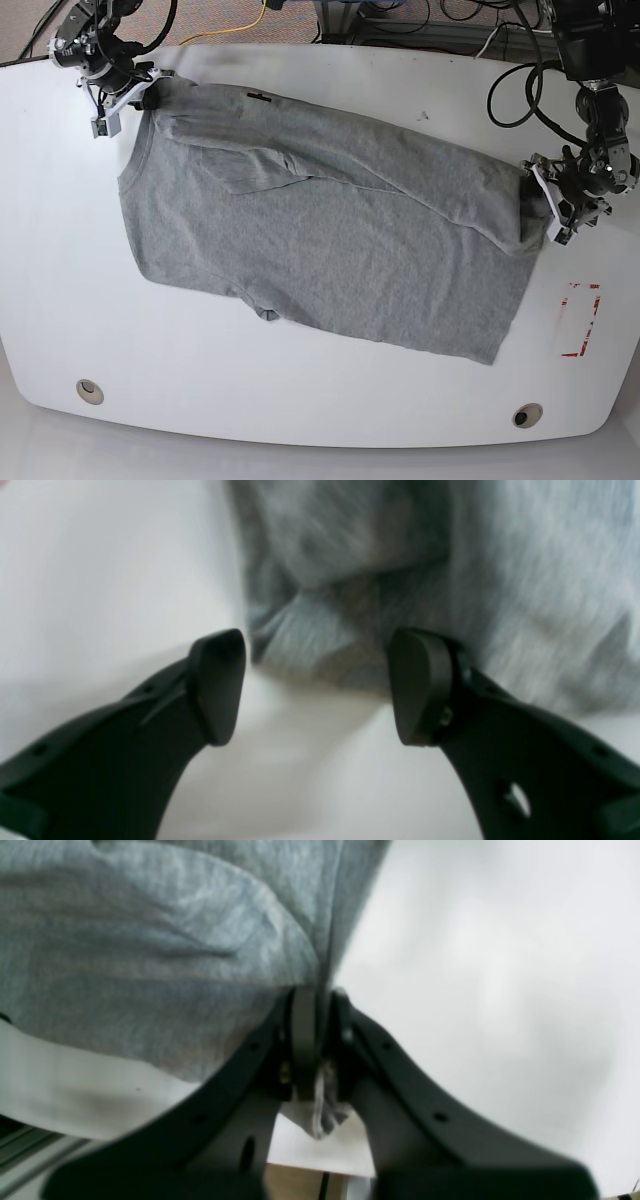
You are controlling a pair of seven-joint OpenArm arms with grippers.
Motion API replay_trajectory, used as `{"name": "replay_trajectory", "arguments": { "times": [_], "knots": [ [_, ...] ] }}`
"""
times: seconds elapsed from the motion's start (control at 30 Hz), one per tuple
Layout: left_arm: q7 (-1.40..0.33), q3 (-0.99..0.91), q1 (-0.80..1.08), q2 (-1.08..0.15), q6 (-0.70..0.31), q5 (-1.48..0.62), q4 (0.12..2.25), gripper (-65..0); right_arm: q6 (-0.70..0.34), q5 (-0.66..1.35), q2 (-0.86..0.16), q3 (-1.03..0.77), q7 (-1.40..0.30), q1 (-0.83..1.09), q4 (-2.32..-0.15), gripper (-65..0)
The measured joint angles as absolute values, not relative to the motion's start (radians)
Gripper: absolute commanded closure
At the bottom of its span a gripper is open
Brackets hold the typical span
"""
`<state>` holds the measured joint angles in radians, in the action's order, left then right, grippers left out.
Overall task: Layout the t-shirt on the table in an organized manner, then fold the t-shirt properly
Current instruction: 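Lift the shirt edge with both grippers and pull it away from the hem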
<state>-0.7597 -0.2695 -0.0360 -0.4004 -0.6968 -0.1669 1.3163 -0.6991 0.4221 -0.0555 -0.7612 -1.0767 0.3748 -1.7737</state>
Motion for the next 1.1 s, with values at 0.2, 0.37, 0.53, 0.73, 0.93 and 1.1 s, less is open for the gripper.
{"name": "replay_trajectory", "arguments": {
  "times": [0.2,0.37,0.53,0.73,0.93,1.1],
  "knots": [
    [-0.706,-0.230,-0.051,-0.402,-0.697,-0.179,1.277,-17.8,-0.699,0.423,-0.056,-0.761,-1.076,0.375,-1.773,-2.2],
    [-0.694,-0.230,-0.050,-0.403,-0.703,-0.186,1.269,-1.7,-0.699,0.422,-0.059,-0.761,-1.076,0.375,-1.773,-1.1],
    [-0.688,-0.233,-0.029,-0.406,-0.698,-0.173,1.279,0.0,-0.700,0.423,-0.084,-0.760,-1.077,0.385,-1.772,0.0],
    [-0.731,-0.287,0.058,-0.406,-0.708,-0.127,1.379,0.0,-0.701,0.422,-0.145,-0.758,-1.095,0.389,-1.768,0.0],
    [-0.890,-0.344,0.157,-0.401,-0.716,-0.116,1.519,0.0,-0.708,0.434,-0.212,-0.757,-1.104,0.392,-1.766,0.0],
    [-0.932,-0.401,0.248,-0.404,-0.709,-0.107,1.627,0.0,-0.706,0.411,-0.249,-0.757,-1.162,0.393,-1.766,0.0]
  ]
}}
